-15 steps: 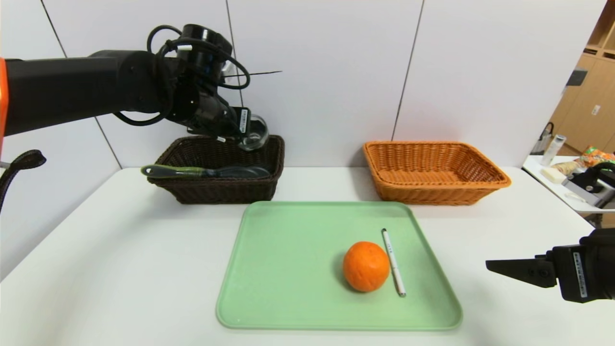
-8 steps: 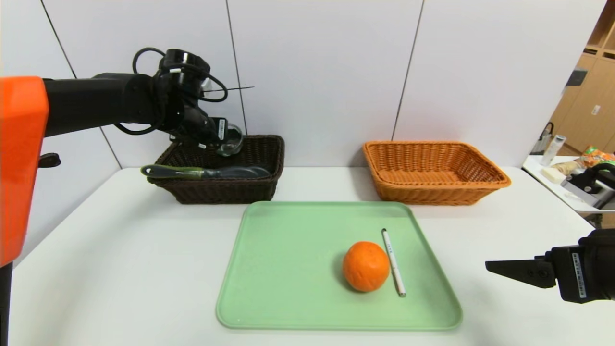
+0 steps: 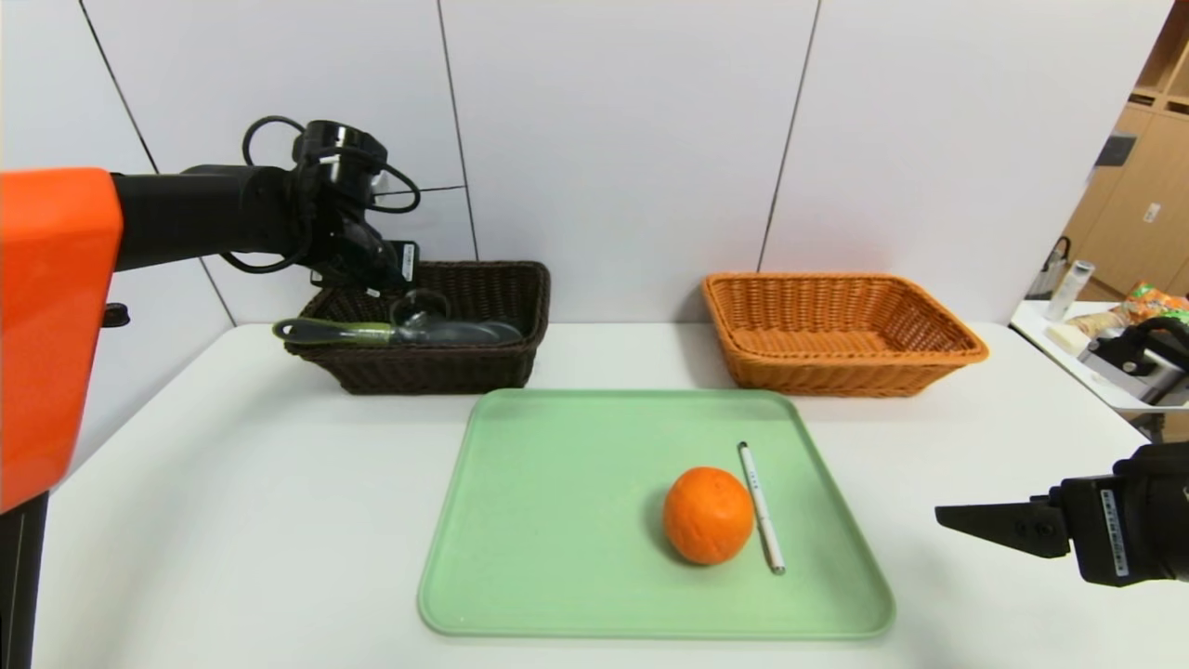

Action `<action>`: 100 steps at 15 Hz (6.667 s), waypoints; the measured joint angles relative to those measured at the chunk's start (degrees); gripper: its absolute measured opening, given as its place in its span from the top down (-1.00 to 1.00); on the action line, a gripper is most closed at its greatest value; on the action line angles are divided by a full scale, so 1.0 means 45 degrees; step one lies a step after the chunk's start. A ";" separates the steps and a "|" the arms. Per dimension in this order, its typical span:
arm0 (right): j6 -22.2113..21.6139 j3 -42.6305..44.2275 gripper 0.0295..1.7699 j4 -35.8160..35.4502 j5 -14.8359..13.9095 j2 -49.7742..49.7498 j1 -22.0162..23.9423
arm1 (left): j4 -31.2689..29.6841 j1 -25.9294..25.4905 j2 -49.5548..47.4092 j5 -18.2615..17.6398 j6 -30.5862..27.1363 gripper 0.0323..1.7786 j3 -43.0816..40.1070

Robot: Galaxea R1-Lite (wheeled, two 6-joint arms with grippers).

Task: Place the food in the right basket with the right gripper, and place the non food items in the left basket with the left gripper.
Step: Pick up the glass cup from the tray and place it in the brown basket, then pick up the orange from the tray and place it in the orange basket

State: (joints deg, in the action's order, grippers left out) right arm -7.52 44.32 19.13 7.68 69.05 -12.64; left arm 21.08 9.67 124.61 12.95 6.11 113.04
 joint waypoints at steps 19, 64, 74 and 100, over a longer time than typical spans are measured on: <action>-0.0041 0.0141 -0.92 -0.0043 0.0000 0.0000 -0.0033 | 0.5396 0.3413 -0.2945 0.0087 0.3186 -0.81 -0.0260; 0.0301 0.4857 -0.36 -0.0179 -0.2102 0.7851 -0.6550 | 0.1918 0.6250 -0.6886 -0.5112 -0.1704 -0.90 -0.7975; 0.0149 0.6168 -0.26 -0.0729 -0.2869 0.7146 -0.5404 | 0.1929 0.6250 -0.6951 -0.5063 -0.1636 -0.90 -0.8008; 0.2183 1.4144 -0.25 0.0791 -0.3151 1.2489 0.0414 | 0.1452 0.6231 -0.6970 -0.5014 -0.1612 -0.90 -0.7935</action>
State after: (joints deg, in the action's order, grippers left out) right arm 2.30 107.97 22.69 -6.50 125.25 -10.78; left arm 27.61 37.71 93.25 -9.62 -1.15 77.34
